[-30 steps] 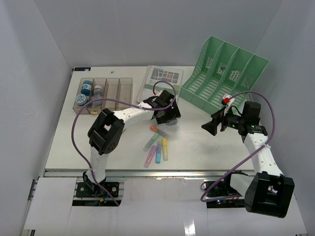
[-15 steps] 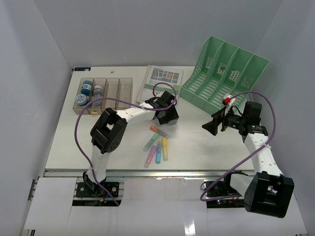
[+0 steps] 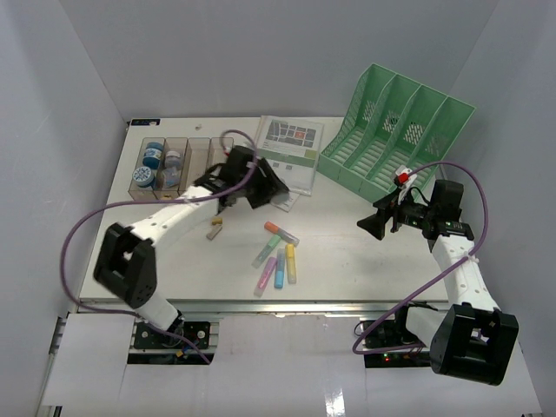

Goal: Organize the desk

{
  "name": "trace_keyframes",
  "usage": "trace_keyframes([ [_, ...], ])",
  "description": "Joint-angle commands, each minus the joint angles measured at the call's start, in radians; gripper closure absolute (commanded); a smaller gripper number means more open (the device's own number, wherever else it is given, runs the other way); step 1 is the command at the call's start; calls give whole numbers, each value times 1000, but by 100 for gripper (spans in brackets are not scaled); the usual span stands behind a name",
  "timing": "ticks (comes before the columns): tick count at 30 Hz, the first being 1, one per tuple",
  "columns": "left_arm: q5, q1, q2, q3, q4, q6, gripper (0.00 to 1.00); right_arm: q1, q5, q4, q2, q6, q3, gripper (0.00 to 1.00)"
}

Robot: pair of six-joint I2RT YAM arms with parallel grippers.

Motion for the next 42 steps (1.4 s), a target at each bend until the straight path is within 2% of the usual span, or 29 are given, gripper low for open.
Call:
trace_keyframes([
  [1, 120, 309, -294, -165, 56, -61, 78, -8, -39, 7, -19, -14, -4, 4],
  [4, 187, 540, -375, -222, 39, -83, 79, -10, -43, 8, -23, -16, -5, 4],
  [7, 219, 716, -425, -256, 22, -102, 79, -9, -43, 7, -24, -17, -5, 4],
  [10, 206, 861, -397, -237, -17, -111, 80, -11, -44, 7, -24, -19, -5, 4],
  [13, 223, 921, -286, -177, -63, -126, 80, -11, -44, 7, -21, -21, -8, 4],
  [16, 249, 932, -178, -112, -93, -141, 80, -11, -41, 5, -18, -22, -8, 4],
  [22, 199, 930, -103, -64, -87, -167, 80, -12, -38, 5, -11, -29, -7, 4],
  [30, 155, 930, -46, -33, -87, -143, 76, -13, -35, -4, -6, -47, -5, 3],
  [42, 177, 930, 25, -4, -52, -143, 69, -13, -28, -4, 3, -53, -7, 3],
])
